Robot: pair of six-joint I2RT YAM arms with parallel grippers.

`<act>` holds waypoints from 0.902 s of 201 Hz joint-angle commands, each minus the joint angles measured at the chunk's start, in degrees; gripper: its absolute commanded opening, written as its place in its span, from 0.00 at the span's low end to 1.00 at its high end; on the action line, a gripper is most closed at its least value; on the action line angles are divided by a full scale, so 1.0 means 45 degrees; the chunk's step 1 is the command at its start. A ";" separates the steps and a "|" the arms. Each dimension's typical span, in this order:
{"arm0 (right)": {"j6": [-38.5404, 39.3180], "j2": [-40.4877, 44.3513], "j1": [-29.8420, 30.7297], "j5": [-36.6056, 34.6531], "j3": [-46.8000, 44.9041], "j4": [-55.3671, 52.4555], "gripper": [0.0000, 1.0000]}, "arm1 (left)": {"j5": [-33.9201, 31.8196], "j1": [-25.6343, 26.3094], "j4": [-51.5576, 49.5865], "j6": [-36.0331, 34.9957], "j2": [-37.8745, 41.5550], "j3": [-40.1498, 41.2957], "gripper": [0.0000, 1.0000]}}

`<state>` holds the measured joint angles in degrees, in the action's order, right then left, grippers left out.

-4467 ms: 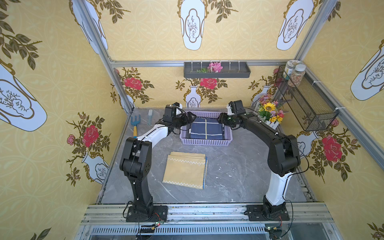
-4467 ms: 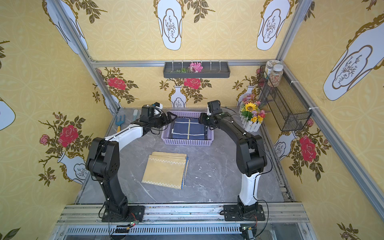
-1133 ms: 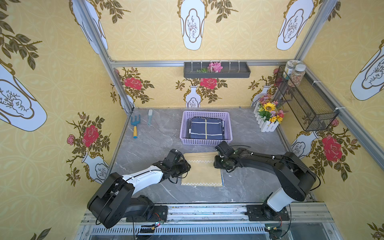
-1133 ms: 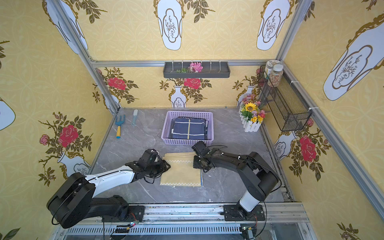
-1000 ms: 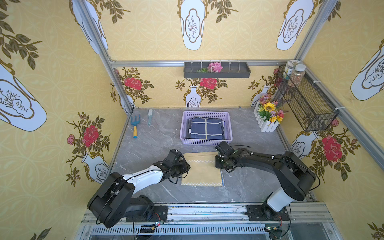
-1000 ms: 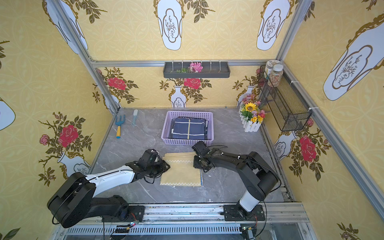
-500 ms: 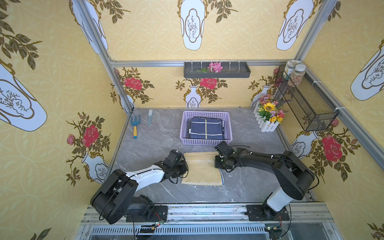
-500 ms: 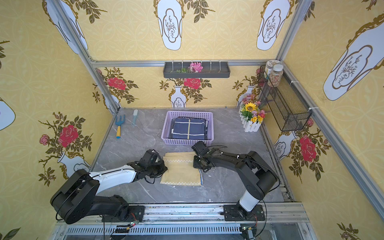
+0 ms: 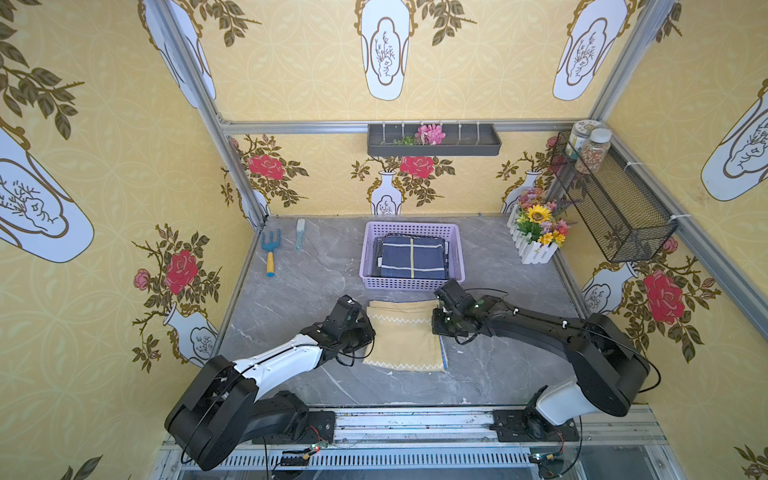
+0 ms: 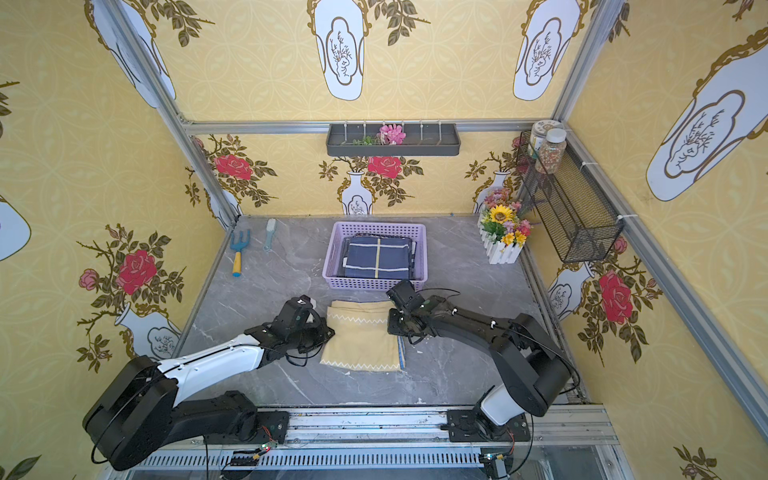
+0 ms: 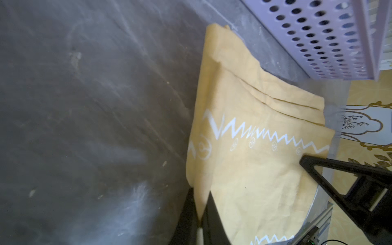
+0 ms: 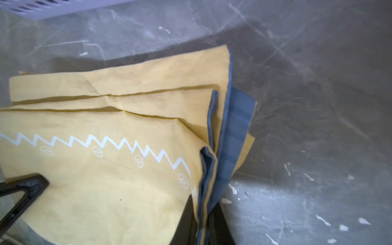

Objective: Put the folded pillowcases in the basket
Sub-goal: Pick up the pillowcase from the center of the board, then place the pillowcase in the basket.

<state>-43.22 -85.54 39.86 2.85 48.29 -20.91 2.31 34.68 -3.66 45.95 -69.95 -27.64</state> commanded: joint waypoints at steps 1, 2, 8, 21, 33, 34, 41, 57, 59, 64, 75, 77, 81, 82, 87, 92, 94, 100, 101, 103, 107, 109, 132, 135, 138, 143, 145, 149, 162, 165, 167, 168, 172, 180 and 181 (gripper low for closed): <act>0.0166 0.0660 0.0009 -0.0479 0.0183 -0.0387 0.02 | -0.0312 -0.0010 -0.0559 -0.0333 0.0322 -0.0387 0.00; 0.0166 0.0660 0.0009 -0.0479 0.0183 -0.0387 0.02 | -0.0315 -0.0010 -0.0576 -0.0341 0.0336 -0.0413 0.00; 0.0185 0.0869 0.0000 -0.0575 0.0248 -0.0466 0.02 | -0.0344 -0.0010 -0.0720 -0.0396 0.0412 -0.0508 0.00; 0.0264 0.1200 -0.0009 -0.0701 0.0379 -0.0674 0.02 | -0.0413 -0.0010 -0.0911 -0.0482 0.0614 -0.0791 0.00; 0.0336 0.1479 -0.0014 -0.0791 0.0512 -0.0848 0.02 | -0.0471 -0.0011 -0.1016 -0.0578 0.0791 -0.0988 0.00; 0.0342 0.1503 -0.0012 -0.0810 0.0534 -0.0865 0.02 | -0.0482 -0.0011 -0.1029 -0.0590 0.0805 -0.1007 0.00; 0.0383 0.1637 -0.0033 -0.0882 0.0614 -0.0978 0.02 | -0.0514 -0.0010 -0.1126 -0.0613 0.0886 -0.1147 0.00; 0.0492 0.1938 -0.0053 -0.1043 0.0817 -0.1203 0.02 | -0.0609 -0.0010 -0.1346 -0.0753 0.1009 -0.1489 0.00; 0.0501 0.1982 -0.0050 -0.1078 0.0822 -0.1225 0.02 | -0.0619 -0.0010 -0.1367 -0.0772 0.1022 -0.1547 0.00; 0.0537 0.2098 -0.0073 -0.1119 0.0873 -0.1271 0.02 | -0.0646 -0.0010 -0.1445 -0.0816 0.1048 -0.1649 0.00; 0.0605 0.2330 -0.0124 -0.1216 0.0947 -0.1339 0.02 | -0.0721 -0.0010 -0.1509 -0.0894 0.1091 -0.1866 0.00; 0.0617 0.2368 -0.0140 -0.1234 0.0972 -0.1333 0.02 | -0.0740 -0.0010 -0.1525 -0.0910 0.1092 -0.1900 0.00; 0.0661 0.2441 -0.0172 -0.1250 0.0990 -0.1341 0.02 | -0.0763 -0.0010 -0.1549 -0.0915 0.1102 -0.1979 0.00; 0.0660 0.2463 -0.0198 -0.1245 0.0988 -0.1345 0.02 | -0.0765 -0.0010 -0.1550 -0.0915 0.1107 -0.1991 0.00; 0.0727 0.2535 -0.0248 -0.1271 0.1038 -0.1369 0.02 | -0.0802 -0.0012 -0.1569 -0.0915 0.1111 -0.2090 0.00; 0.0784 0.2620 -0.0303 -0.1273 0.1094 -0.1370 0.02 | -0.0843 -0.0029 -0.1569 -0.0915 0.1103 -0.2182 0.00; 0.0818 0.2636 -0.0341 -0.1272 0.1102 -0.1384 0.02 | -0.0844 -0.0030 -0.1569 -0.0915 0.1095 -0.2233 0.00; 0.0890 0.2704 -0.0425 -0.1276 0.1199 -0.1423 0.02 | -0.0863 -0.0030 -0.1569 -0.1091 0.1069 -0.2364 0.00; 0.0902 0.2712 -0.0442 -0.1267 0.1220 -0.1426 0.02 | -0.0864 -0.0030 -0.1569 -0.1169 0.1061 -0.2388 0.00; 0.0950 0.2732 -0.0479 -0.1276 0.1236 -0.1442 0.02 | -0.0864 -0.0030 -0.1564 -0.1267 0.1040 -0.2431 0.00; 0.0991 0.2748 -0.0537 -0.1268 0.1284 -0.1447 0.02 | -0.0882 -0.0030 -0.1552 -0.1329 0.1008 -0.2520 0.00; 0.1035 0.2765 -0.0566 -0.1261 0.1315 -0.1462 0.02 | -0.0883 -0.0045 -0.1550 -0.1365 0.0988 -0.2554 0.00; 0.1503 0.2780 -0.1121 -0.1123 0.1756 -0.1626 0.02 | -0.0883 -0.0126 -0.1558 -0.1753 0.0533 -0.3252 0.00; 0.1558 0.2788 -0.1198 -0.1083 0.1820 -0.1641 0.02 | -0.0883 -0.0145 -0.1551 -0.1813 0.0470 -0.3353 0.00; 0.1619 0.2772 -0.1274 -0.1046 0.1868 -0.1645 0.02 | -0.0884 -0.0174 -0.1540 -0.1853 0.0399 -0.3456 0.00; 0.1714 0.2746 -0.1411 -0.0984 0.1951 -0.1643 0.02 | -0.0869 -0.0219 -0.1513 -0.1922 0.0269 -0.3617 0.00; 0.1739 0.2755 -0.1468 -0.0961 0.1995 -0.1643 0.02 | -0.0855 -0.0238 -0.1506 -0.1958 0.0217 -0.3676 0.00; 0.1816 0.2731 -0.1590 -0.0895 0.2063 -0.1643 0.02 | -0.0817 -0.0277 -0.1458 -0.2003 0.0145 -0.3800 0.00; 0.2037 0.2647 -0.1941 -0.0720 0.2315 -0.1613 0.02 | -0.0701 -0.0406 -0.1348 -0.2207 -0.0189 -0.4280 0.00; 0.2094 0.2644 -0.2016 -0.0679 0.2376 -0.1603 0.02 | -0.0675 -0.0419 -0.1322 -0.2239 -0.0269 -0.4372 0.00; 0.2136 0.2617 -0.2059 -0.0665 0.2413 -0.1589 0.02 | -0.0656 -0.0435 -0.1302 -0.2276 -0.0327 -0.4426 0.00; 0.2140 0.2619 -0.2089 -0.0649 0.2433 -0.1587 0.02 | -0.0652 -0.0457 -0.1289 -0.2289 -0.0350 -0.4464 0.00; 0.2224 0.2577 -0.2179 -0.0618 0.2529 -0.1569 0.02 | -0.0624 -0.0505 -0.1234 -0.2350 -0.0474 -0.4605 0.00; 0.2370 0.2481 -0.2334 -0.0548 0.2710 -0.1542 0.02 | -0.0557 -0.0568 -0.1148 -0.2458 -0.0674 -0.4878 0.00; 0.2384 0.2473 -0.2353 -0.0542 0.2737 -0.1544 0.02 | -0.0554 -0.0582 -0.1134 -0.2458 -0.0690 -0.4905 0.00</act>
<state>-35.73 -73.67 31.07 0.45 58.57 -27.83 0.05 32.97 -10.44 37.76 -71.00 -47.13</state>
